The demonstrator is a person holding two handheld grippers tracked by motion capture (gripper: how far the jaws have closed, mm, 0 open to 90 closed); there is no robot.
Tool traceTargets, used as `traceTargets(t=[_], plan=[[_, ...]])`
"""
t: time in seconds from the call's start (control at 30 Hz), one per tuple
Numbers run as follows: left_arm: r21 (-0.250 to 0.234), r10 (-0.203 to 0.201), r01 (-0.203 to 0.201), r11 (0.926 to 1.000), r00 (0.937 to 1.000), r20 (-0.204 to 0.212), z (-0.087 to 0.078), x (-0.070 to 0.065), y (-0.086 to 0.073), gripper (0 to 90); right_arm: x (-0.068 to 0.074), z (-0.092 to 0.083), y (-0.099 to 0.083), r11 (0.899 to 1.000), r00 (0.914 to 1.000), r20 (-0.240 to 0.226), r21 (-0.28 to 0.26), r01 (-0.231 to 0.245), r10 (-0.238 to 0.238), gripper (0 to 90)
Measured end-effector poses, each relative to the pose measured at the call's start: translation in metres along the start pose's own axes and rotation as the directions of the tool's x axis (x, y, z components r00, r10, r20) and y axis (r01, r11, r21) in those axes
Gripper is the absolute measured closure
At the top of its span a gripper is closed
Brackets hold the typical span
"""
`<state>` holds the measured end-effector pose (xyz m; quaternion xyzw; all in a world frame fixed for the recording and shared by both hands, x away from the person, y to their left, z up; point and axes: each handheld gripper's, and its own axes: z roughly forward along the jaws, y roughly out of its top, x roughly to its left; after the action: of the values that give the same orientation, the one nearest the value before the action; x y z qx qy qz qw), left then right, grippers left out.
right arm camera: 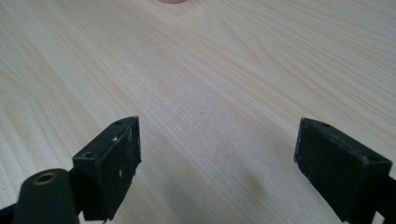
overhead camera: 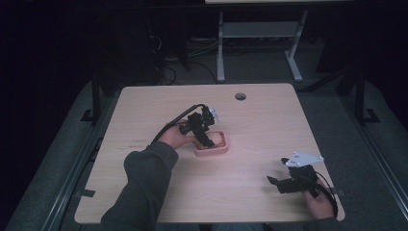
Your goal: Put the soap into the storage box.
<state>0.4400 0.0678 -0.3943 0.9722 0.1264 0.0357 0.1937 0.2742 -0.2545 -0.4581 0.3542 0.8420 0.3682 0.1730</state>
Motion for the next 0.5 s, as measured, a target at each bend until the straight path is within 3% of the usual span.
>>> traceTargets(t=[0.17, 0.5], plan=[[-0.022, -0.019, 0.018, 0.9996, 0.9995, -0.024, -0.007, -0.002, -0.007, 27.8, 0.000, 0.001, 0.000, 1.000, 1.0000, 0.000, 0.005, 0.004, -0.004, 14.1], [-0.026, -0.030, 0.030, 0.9992, 0.9994, -0.014, -0.010, -0.008, -0.020, 26.9, -0.001, 0.002, 0.000, 1.000, 0.9999, 0.007, 0.004, -0.008, 0.008, 14.1]])
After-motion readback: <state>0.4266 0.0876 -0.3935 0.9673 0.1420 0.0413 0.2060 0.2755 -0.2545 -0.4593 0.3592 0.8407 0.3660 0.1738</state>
